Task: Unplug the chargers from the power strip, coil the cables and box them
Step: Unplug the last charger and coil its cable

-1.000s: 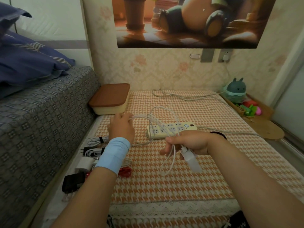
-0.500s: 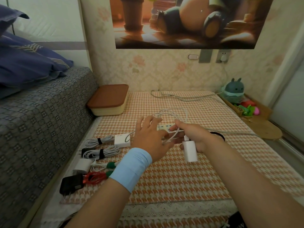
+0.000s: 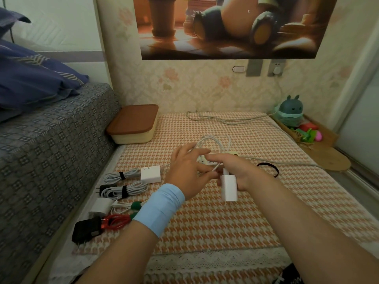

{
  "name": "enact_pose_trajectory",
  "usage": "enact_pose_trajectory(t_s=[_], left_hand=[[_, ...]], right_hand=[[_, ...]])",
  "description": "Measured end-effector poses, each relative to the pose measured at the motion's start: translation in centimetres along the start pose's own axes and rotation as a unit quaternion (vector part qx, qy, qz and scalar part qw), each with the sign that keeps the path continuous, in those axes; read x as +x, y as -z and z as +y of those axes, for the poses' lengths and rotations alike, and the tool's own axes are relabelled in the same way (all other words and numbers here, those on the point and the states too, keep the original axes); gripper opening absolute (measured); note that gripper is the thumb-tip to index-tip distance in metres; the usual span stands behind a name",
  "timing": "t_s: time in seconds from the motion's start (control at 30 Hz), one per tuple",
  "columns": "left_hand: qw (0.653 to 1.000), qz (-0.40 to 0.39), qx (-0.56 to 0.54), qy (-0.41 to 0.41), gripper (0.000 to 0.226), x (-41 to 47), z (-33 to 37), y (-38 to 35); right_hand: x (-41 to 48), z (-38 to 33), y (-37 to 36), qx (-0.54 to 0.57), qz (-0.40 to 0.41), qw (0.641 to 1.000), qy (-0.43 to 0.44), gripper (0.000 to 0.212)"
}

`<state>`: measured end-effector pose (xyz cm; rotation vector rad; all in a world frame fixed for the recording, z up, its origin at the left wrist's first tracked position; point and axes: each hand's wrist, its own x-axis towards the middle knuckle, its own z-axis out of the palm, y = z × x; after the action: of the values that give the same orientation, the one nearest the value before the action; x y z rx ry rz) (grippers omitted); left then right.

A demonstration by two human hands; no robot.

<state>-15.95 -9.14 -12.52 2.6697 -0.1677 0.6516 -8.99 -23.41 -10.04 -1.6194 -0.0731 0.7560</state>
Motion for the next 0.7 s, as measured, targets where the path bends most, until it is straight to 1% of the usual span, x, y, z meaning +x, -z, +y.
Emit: enact_pose_trajectory(t_s=[0.07, 0.1, 0.13, 0.17, 0.2, 0.27, 0.3, 0.37, 0.4, 0.43, 0.5, 0.53, 0.57, 0.63, 0.67, 0.7], left_hand=[[0.997, -0.044, -0.067, 0.007, 0.032, -0.2, -0.2, 0.0], [0.995, -0.044, -0.093, 0.018, 0.033, -0.2, -0.2, 0.2], [0.994, -0.025, -0.100, 0.026, 0.034, -0.2, -0.1, 0.6], [0.996, 0.015, -0.079, 0.025, 0.034, -0.1, -0.2, 1.0], [0.997, 0.066, -0.033, 0.014, 0.030, 0.0, -0.3, 1.4], [0.984, 0.163, 0.076, -0.001, 0.018, 0.2, -0.5, 2.0], [0.974, 0.194, 0.112, 0.012, 0.017, 0.3, -0.4, 2.3], [0.967, 0.215, 0.129, 0.038, 0.020, 0.5, -0.4, 2.9], [0.970, 0.205, 0.128, 0.018, 0.028, 0.5, -0.4, 3.1], [0.976, 0.176, 0.127, -0.022, 0.041, 0.5, -0.5, 3.3], [0.989, 0.077, 0.093, -0.090, 0.080, 0.5, -0.6, 3.3], [0.992, 0.023, 0.076, -0.099, 0.095, 0.5, -0.4, 3.3], [0.992, -0.022, 0.071, -0.100, 0.103, 0.5, -0.3, 3.1], [0.988, -0.079, 0.094, -0.089, 0.103, 0.6, -0.5, 2.9], [0.986, -0.095, 0.113, -0.078, 0.097, 0.7, -0.9, 3.1], [0.984, -0.106, 0.128, -0.060, 0.085, 0.8, -1.4, 3.3]], right_hand=[[0.2, 0.0, 0.3, -0.039, 0.012, 0.999, 0.017, 0.012], [0.2, 0.0, 0.5, -0.070, 0.022, 0.997, 0.031, 0.013], [0.2, 0.1, 0.8, -0.099, 0.027, 0.994, 0.047, 0.015], [0.1, 0.2, 1.0, -0.121, 0.024, 0.990, 0.063, 0.017], [0.1, 0.3, 1.3, -0.140, 0.013, 0.987, 0.077, 0.020], [-0.2, 0.4, 1.5, -0.185, -0.028, 0.978, 0.093, 0.024], [-0.3, 0.5, 1.5, -0.215, -0.051, 0.971, 0.094, 0.025], [-0.5, 0.6, 1.5, -0.284, -0.093, 0.949, 0.095, 0.030], [-0.6, 0.7, 1.5, -0.319, -0.112, 0.936, 0.095, 0.031], [-0.8, 0.7, 1.3, -0.347, -0.134, 0.923, 0.096, 0.032], [-1.3, 0.6, 0.9, -0.381, -0.179, 0.902, 0.099, 0.030], [-1.4, 0.6, 0.6, -0.394, -0.193, 0.893, 0.102, 0.029], [-1.5, 0.6, 0.4, -0.403, -0.200, 0.886, 0.107, 0.029], [-1.3, 0.7, 0.4, -0.409, -0.200, 0.882, 0.119, 0.029], [-1.2, 0.8, 0.5, -0.401, -0.195, 0.886, 0.125, 0.028], [-1.1, 0.8, 0.7, -0.388, -0.186, 0.893, 0.131, 0.026]])
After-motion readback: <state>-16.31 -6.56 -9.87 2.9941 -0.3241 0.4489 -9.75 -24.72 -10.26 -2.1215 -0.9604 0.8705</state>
